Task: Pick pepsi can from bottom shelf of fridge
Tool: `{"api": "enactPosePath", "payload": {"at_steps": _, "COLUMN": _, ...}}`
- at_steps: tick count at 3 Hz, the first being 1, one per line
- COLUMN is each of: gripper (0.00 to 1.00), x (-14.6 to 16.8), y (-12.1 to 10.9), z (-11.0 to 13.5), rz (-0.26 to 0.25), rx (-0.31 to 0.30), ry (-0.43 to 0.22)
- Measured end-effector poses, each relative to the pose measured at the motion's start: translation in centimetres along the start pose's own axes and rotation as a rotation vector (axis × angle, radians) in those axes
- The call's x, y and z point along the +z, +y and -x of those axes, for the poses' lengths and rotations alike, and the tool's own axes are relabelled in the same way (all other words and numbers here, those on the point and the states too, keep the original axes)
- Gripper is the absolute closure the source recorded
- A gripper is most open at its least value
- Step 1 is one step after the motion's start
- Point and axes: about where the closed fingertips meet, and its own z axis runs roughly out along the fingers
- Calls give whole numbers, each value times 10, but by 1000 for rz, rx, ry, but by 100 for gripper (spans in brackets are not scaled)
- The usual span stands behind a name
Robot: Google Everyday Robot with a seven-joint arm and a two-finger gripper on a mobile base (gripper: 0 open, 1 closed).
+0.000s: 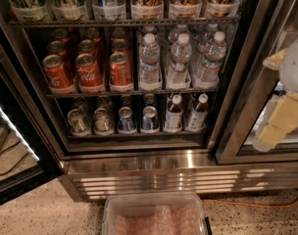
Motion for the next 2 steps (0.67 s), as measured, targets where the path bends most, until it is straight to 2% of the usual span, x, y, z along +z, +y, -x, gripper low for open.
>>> {"api": "enactPosePath", "payload": {"at_steps": 1, "gripper": 0, "x": 53, "y": 11, "z": -6, "rz": 58, "rx": 114, "ry": -124}}
{"api": "enactPosePath", "payload": {"at_steps": 2, "gripper": 0, "x": 106, "y": 19, "z": -4, "rz": 185, "rx": 178, "ry": -229}}
